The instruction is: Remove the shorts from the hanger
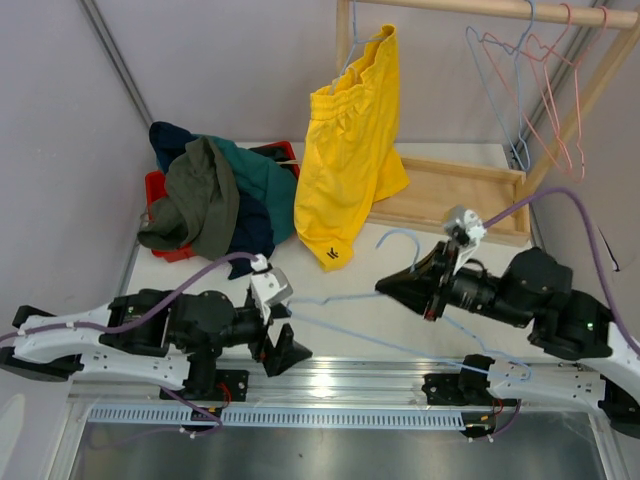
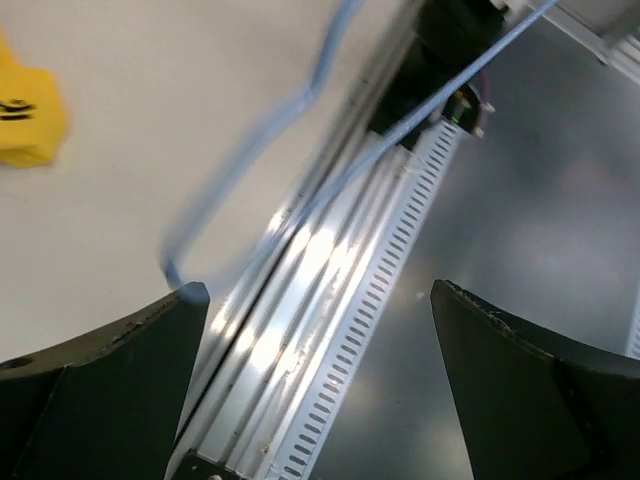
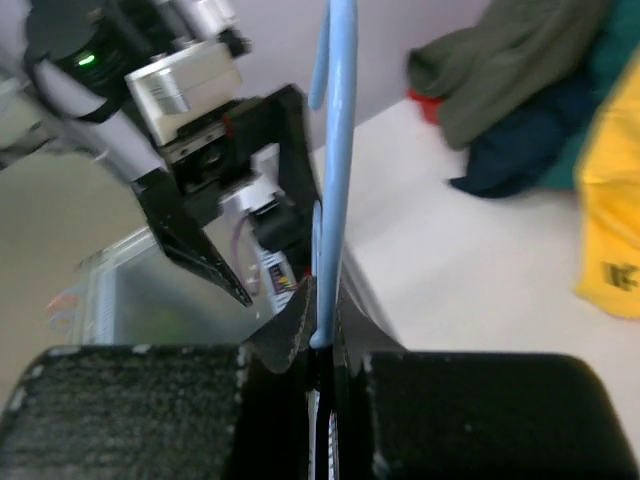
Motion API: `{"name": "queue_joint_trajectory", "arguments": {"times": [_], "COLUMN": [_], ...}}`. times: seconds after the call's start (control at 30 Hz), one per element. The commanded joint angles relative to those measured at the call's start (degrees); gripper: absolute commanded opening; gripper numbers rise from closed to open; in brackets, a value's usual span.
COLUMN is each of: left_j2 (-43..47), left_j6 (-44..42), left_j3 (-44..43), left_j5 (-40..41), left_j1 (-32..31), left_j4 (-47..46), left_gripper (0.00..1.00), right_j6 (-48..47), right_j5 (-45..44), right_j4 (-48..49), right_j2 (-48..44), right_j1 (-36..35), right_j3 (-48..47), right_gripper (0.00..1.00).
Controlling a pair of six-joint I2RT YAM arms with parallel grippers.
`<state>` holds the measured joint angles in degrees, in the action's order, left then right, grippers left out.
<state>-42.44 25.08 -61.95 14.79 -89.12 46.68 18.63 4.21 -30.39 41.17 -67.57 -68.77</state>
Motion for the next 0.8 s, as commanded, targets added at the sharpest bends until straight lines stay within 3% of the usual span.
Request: {"name": "queue_joint_trajectory", "arguments": {"times": [0.0,0.03,0.1,0.2,0.3,0.47,0.67,0.77], "left_j2": [-0.5,-0.2,1.6,3.1,3.8,5.9,8.1,8.6], "left_j6": [3.8,4.1,2.9,1.4,1.5,1.6,0.2,-0.4], "left_j3": [-6.7,-7.3,-8.4,-8.4,-7.0,-2.8,1.8,3.8], "left_j5": [15.7,19.1,19.9,20.3,20.5,19.4,20.1,21.4], "left_j1": [0.0,0.0,0.0,0.0,0.0,0.0,0.0,0.1], "left_j4": [5.7,6.2,5.9,5.1,5.2,2.5,-2.1,-4.2], "left_gripper": [0.99,0.99,0.99,0.99,0.99,0.99,0.99,0.99], "right_j6": [-3.4,-3.8,-4.8,-8.5,-12.8,-16.1,-11.9,-10.4], "right_j5": [-24.0,-28.2,-42.1,-56.2,-60.7,-53.6,-33.7,-26.6], "right_j4": [-5.5,-8.0,-14.6,-19.3,-17.0,-13.4,-14.6,-16.2], "right_j2": [3.9,7.1,10.9,17.5,22.1,28.6,43.0,52.1], "right_j1": [0.4,0.6,1.1,2.2,7.4,23.4,40.2,44.1], "right_j3": [-12.5,-15.5,-24.3,-31.5,-38.4,-48.2,-62.4,-70.0], "right_gripper": [0.00,0.00,0.00,0.00,0.00,0.00,0.00,0.00]}}
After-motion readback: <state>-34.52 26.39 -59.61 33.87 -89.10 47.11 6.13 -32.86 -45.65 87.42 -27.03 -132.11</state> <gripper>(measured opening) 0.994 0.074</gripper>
